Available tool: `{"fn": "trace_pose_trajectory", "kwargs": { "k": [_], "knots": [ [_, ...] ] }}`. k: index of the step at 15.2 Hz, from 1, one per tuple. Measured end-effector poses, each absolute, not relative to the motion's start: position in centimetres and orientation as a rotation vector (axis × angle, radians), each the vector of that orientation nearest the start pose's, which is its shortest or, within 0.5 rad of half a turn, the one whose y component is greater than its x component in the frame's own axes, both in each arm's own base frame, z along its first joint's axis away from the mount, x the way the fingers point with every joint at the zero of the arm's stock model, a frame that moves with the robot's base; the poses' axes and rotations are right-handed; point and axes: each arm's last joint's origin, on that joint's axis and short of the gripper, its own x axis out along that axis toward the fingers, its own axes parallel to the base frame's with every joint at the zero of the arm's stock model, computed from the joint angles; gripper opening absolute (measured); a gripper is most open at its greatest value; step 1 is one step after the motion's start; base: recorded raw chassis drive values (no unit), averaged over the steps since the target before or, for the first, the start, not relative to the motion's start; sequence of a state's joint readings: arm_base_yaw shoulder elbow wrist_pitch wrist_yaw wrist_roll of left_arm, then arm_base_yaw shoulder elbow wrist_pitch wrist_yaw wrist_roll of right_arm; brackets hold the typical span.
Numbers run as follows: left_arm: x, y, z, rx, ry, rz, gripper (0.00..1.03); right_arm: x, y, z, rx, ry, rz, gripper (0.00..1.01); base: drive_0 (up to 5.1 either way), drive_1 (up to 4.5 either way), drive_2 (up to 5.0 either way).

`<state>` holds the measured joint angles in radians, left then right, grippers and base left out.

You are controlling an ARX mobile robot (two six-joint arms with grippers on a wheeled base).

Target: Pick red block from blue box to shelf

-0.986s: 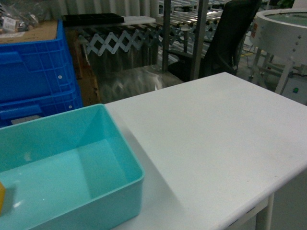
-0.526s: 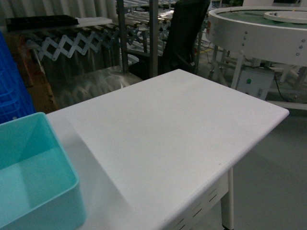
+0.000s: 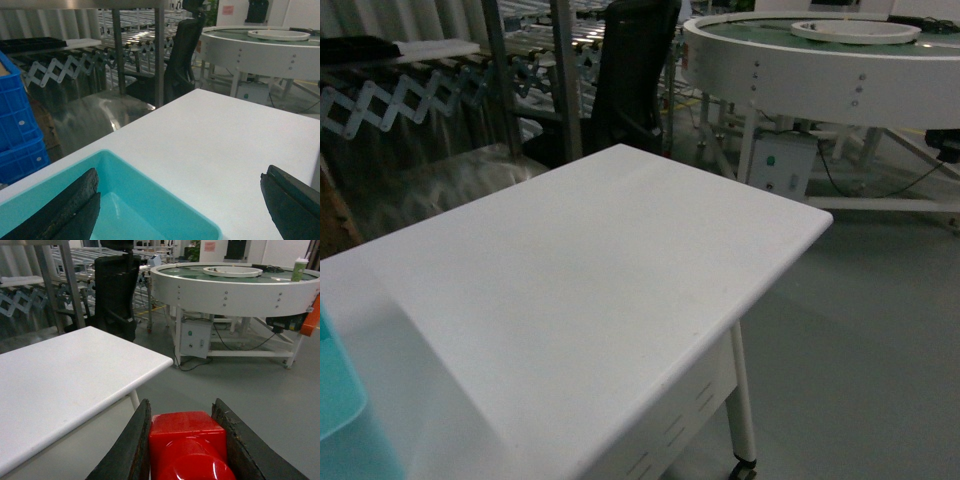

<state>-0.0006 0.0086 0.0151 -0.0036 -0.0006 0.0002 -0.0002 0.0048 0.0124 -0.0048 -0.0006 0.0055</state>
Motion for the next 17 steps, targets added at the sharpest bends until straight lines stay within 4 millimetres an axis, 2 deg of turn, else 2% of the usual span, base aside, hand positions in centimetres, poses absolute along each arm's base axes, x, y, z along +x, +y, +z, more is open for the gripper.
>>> {"fn": "trace_pose_trajectory", "kwargs": {
  "k": [17],
  "knots": [
    [9.73,0.0,16.76,0.0,-0.003,0.0,0.98,9.72,0.0,16.69,0.006,-0.003,0.0,0.28,-1.6,-1.58,-1.6]
  ]
}}
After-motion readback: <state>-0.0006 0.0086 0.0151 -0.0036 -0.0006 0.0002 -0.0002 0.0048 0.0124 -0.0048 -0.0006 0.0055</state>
